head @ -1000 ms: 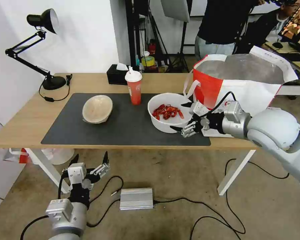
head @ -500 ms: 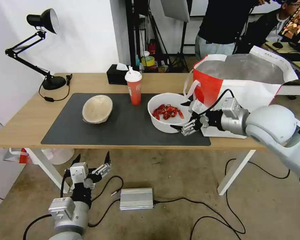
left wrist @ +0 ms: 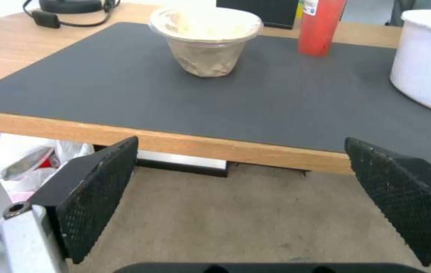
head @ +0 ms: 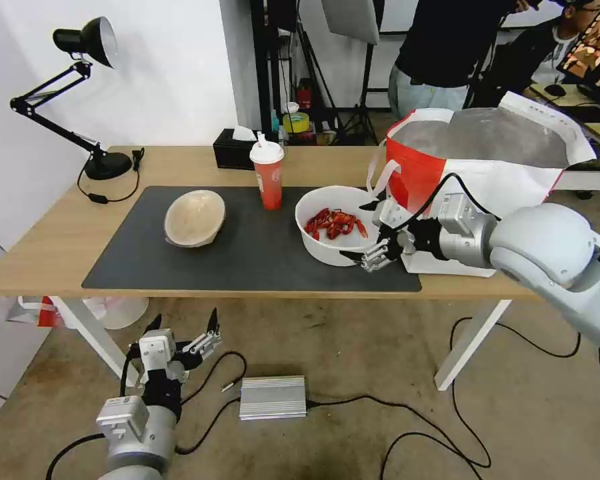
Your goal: Pick up the trash from the table and place it into the takeout bag.
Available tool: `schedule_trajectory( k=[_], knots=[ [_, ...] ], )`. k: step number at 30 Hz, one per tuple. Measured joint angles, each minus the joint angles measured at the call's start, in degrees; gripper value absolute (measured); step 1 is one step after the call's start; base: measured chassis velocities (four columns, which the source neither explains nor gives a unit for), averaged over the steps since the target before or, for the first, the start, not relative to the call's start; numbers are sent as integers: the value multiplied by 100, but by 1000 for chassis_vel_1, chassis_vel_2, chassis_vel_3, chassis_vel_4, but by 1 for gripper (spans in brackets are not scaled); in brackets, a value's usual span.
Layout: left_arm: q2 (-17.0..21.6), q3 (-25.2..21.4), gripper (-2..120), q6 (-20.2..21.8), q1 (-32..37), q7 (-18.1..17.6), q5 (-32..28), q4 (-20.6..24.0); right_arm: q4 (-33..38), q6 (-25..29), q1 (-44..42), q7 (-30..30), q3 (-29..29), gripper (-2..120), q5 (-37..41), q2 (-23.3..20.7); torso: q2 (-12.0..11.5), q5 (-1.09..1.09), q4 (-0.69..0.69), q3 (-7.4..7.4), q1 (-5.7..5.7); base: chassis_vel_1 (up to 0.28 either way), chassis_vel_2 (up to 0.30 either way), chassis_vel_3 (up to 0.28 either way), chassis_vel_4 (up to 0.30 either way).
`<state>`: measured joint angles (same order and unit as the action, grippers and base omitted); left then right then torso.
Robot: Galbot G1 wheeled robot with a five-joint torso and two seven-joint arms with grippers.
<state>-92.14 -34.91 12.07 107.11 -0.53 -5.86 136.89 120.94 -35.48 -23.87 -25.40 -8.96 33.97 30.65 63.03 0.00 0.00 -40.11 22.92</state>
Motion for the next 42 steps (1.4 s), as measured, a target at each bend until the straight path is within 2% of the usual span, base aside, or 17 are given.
schedule_trajectory(
  k=[3, 9, 16, 20, 22, 30, 33, 42],
  knots=[
    [0, 15, 96, 22, -44, 0, -9, -34, -22, -52, 273, 2, -268, 100, 48, 29, -1, 0, 0, 0, 0, 0, 0, 0, 0],
    [0, 39, 100, 30, -85, 0, -16, -88, -115, -122, 842, 4, -765, 100, 108, 95, -1, 0, 0, 0, 0, 0, 0, 0, 0],
    [0, 8, 103, 42, -100, -3, -91, -98, -307, -368, 1376, 71, -1305, 100, 213, 390, -1, 0, 1, 0, 1, 0, 0, 0, 0],
    [0, 7, 98, 42, -103, -8, -100, -114, -396, -438, 1431, 77, -1398, 100, 209, 503, -1, 0, 0, 0, 0, 0, 0, 0, 0],
    [0, 14, 101, 42, -107, -10, -101, -119, -428, -459, 1432, 77, -1442, 100, 201, 541, -1, 1, 0, 0, 0, 0, 0, 0, 0],
    [0, 51, 98, 44, -102, -16, -77, -137, -492, -532, 1396, 61, -1459, 100, 203, 554, -1, 1, 0, 0, 0, 0, 0, 0, 0],
    [0, 60, 103, 44, -89, -18, -57, -137, -504, -561, 1376, 56, -1458, 100, 222, 554, -1, 1, 0, 0, 1, 0, 0, 0, 0],
    [0, 66, 100, 32, -70, -24, 0, -122, -530, -643, 1330, 72, -1406, 100, 383, 548, -1, 0, 0, 0, 1, 0, 0, 0, 0]
  ],
)
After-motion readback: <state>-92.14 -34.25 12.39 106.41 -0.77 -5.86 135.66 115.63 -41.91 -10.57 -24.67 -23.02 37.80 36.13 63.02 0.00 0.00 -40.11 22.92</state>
